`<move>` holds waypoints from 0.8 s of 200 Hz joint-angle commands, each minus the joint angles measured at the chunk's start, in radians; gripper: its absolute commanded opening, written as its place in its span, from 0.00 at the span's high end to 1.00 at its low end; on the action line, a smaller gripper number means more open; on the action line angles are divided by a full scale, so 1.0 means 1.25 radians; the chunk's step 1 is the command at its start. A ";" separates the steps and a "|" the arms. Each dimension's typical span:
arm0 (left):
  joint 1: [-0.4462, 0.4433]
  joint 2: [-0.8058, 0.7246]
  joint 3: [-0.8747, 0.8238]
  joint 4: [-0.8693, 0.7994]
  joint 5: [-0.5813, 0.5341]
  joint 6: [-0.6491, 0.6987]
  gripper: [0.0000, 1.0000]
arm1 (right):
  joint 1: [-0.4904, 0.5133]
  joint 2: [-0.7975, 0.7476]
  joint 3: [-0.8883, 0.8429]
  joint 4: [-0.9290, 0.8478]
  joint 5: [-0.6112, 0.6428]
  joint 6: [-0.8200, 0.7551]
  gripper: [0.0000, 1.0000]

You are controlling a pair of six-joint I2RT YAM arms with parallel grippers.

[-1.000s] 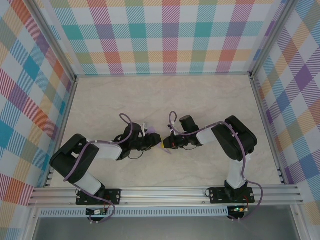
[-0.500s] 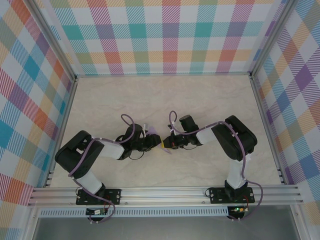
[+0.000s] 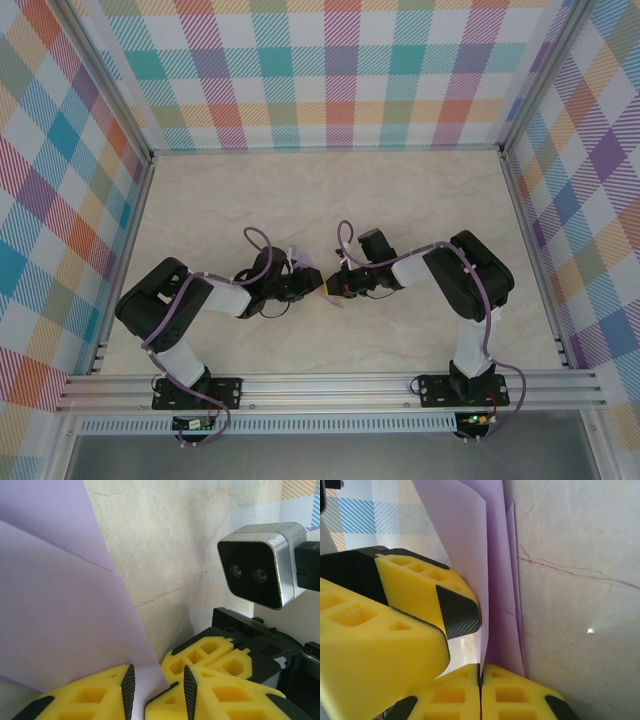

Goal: Fold a paper plane with a square sheet of paper (pick it up from the middle)

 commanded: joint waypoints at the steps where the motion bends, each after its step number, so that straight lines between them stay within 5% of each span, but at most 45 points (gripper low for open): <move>1: -0.014 0.023 0.012 -0.054 -0.025 0.014 0.67 | 0.004 -0.020 0.009 -0.088 0.026 -0.047 0.89; 61: -0.014 0.018 0.013 -0.079 -0.036 0.014 0.68 | 0.004 -0.072 -0.011 -0.156 0.027 -0.070 0.85; 127: -0.014 0.018 0.021 -0.097 -0.040 0.013 0.68 | 0.004 -0.045 0.003 -0.200 0.056 -0.080 0.94; 160: -0.014 0.019 0.028 -0.115 -0.045 0.014 0.68 | 0.004 -0.069 0.011 -0.220 0.057 -0.084 0.88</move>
